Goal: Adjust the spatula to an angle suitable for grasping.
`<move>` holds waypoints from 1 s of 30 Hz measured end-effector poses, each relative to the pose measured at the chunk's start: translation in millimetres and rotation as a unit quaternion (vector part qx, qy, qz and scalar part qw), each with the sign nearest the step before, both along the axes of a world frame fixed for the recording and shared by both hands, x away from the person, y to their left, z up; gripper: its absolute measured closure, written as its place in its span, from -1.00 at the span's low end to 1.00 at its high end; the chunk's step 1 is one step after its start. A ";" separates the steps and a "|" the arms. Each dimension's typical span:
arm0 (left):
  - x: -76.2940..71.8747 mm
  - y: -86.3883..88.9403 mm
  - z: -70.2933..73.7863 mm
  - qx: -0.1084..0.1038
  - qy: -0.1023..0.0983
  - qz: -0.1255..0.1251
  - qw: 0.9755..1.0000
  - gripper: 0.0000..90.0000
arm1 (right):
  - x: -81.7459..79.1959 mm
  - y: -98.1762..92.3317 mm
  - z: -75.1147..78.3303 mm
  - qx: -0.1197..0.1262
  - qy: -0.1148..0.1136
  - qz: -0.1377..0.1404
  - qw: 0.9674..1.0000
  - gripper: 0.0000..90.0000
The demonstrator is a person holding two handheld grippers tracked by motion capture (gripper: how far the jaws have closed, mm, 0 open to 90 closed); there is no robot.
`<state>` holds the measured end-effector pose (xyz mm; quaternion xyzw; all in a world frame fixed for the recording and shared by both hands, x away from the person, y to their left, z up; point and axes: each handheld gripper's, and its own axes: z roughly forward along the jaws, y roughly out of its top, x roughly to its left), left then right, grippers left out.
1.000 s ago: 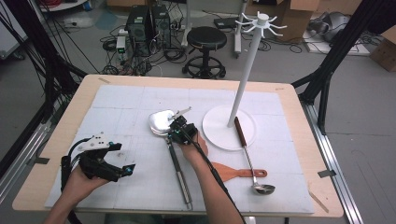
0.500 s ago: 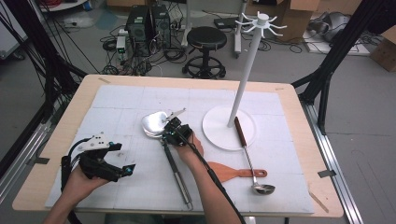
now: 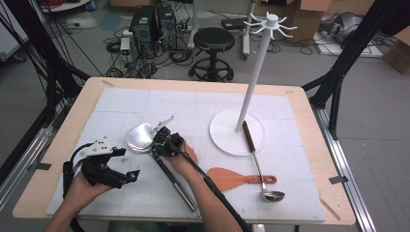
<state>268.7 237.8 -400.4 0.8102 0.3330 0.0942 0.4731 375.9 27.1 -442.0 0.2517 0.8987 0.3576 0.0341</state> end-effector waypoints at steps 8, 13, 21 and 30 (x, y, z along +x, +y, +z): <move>-0.3 0.3 0.2 -0.001 0.000 -0.001 1.000 -0.96 | -4.9 0.7 3.5 -0.003 0.001 0.013 1.000 0.99; -0.3 0.3 0.3 -0.001 -0.001 -0.001 1.000 -0.96 | -11.0 -15.8 18.3 0.014 -0.009 0.012 1.000 0.99; -1.2 -0.9 0.9 0.002 -0.002 -0.003 1.000 -0.96 | -39.2 -41.5 31.3 0.026 -0.016 0.018 0.999 0.89; -1.4 -1.9 0.6 0.002 -0.003 -0.003 1.000 -0.96 | -72.2 -60.6 27.5 0.026 -0.006 0.012 1.000 0.68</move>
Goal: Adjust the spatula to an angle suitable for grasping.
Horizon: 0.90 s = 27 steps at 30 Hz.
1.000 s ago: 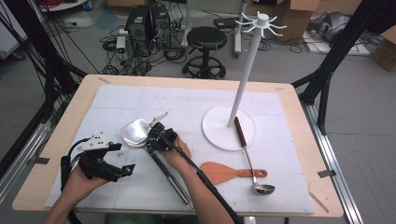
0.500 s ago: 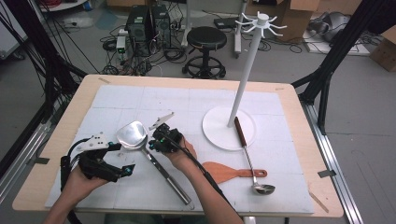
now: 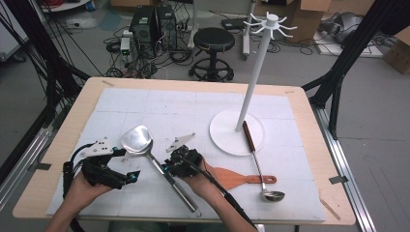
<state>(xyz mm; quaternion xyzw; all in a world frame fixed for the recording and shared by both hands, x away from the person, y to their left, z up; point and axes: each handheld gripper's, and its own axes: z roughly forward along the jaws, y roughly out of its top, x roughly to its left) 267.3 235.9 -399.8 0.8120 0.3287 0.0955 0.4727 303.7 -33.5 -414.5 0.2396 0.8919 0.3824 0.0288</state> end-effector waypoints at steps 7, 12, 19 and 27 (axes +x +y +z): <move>-0.3 -0.5 0.0 0.001 0.001 0.000 1.000 -0.96 | -14.8 -6.6 -11.8 -0.007 0.009 -0.011 1.000 0.45; -0.4 -1.0 -0.2 0.003 0.000 -0.001 1.000 -0.96 | -22.0 -5.0 -16.5 -0.012 -0.004 -0.025 1.000 0.33; -0.3 -0.5 0.0 0.003 0.000 -0.002 1.000 -0.96 | -30.5 1.0 -18.9 -0.026 0.002 -0.021 0.999 0.28; -0.5 -1.4 -0.3 0.002 0.001 -0.002 1.000 -0.96 | -35.2 4.0 -24.3 -0.052 -0.020 -0.018 0.998 0.41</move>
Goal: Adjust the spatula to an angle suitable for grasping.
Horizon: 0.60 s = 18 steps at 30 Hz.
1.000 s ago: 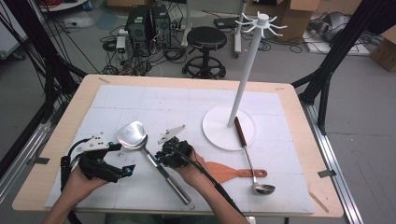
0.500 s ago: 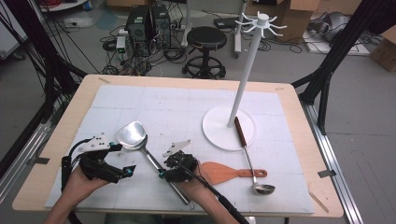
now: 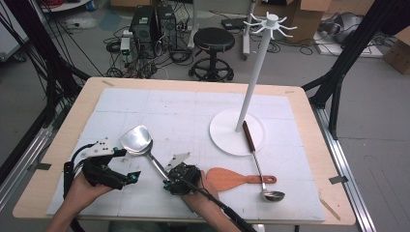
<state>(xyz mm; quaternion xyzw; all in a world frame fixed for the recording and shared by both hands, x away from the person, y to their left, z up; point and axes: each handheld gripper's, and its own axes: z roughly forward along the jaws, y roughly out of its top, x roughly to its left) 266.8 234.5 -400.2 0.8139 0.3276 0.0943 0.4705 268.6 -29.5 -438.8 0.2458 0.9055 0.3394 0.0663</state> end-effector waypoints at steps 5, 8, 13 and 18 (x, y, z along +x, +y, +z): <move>-0.1 0.6 0.4 0.000 -0.001 0.001 1.000 -0.96 | 2.4 -1.6 2.0 -0.002 0.005 -0.013 1.000 0.49; 0.2 0.5 0.2 0.002 -0.001 -0.001 1.000 -0.96 | 6.7 -6.1 4.0 -0.004 0.010 -0.022 1.000 0.56; 0.3 0.5 0.2 0.003 -0.001 -0.002 1.000 -0.96 | 10.2 -9.5 6.7 -0.015 0.016 -0.026 0.999 0.60; 0.4 0.5 0.3 0.004 -0.002 -0.003 1.000 -0.96 | 11.4 -8.8 9.0 -0.025 0.017 -0.026 0.999 0.61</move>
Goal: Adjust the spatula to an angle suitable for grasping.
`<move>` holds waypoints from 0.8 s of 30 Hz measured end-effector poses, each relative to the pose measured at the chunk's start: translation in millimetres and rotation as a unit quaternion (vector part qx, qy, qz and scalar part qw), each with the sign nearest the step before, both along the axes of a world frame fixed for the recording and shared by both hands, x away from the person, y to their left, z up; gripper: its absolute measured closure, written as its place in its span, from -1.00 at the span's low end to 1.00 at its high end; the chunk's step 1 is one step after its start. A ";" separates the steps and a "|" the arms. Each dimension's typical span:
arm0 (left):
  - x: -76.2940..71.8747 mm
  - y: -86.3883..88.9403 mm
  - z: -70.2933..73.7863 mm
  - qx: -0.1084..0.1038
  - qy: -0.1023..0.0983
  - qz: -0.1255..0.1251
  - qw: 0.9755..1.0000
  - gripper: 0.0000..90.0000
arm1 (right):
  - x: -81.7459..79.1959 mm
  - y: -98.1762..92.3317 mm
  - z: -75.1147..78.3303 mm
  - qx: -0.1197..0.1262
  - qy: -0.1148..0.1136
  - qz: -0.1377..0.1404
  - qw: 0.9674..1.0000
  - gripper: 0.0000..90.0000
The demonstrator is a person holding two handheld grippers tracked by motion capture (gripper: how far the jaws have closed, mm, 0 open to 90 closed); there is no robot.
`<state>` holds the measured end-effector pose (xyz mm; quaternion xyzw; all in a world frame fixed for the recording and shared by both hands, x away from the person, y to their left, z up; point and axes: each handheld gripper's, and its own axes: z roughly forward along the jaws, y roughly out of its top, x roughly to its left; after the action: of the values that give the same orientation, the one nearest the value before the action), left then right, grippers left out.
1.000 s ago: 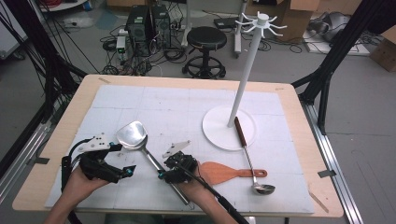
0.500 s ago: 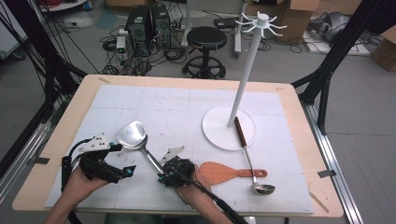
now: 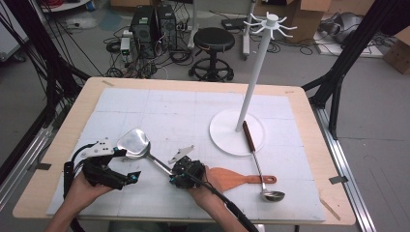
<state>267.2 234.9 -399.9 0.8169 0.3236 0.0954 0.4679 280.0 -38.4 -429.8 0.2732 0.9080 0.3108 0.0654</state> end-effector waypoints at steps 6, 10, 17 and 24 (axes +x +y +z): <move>0.1 0.0 0.1 0.000 -0.001 -0.001 1.000 -0.96 | 2.6 -1.1 4.7 -0.014 -0.001 0.005 1.000 0.64; 0.1 -0.3 0.1 0.000 -0.001 -0.001 1.000 -0.96 | 4.0 -0.2 7.4 -0.020 0.001 0.011 1.000 0.64; -0.1 -0.9 0.1 0.000 -0.001 -0.002 1.000 -0.96 | 8.2 -0.8 12.1 -0.026 0.006 0.019 0.999 0.64; 0.2 -1.5 -0.2 0.001 0.000 -0.003 1.000 -0.96 | 18.3 -4.5 17.0 -0.032 0.011 0.040 0.999 0.64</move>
<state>267.4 233.5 -400.0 0.8183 0.3211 0.0946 0.4673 298.2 -42.8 -412.8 0.2381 0.9283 0.2810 0.0512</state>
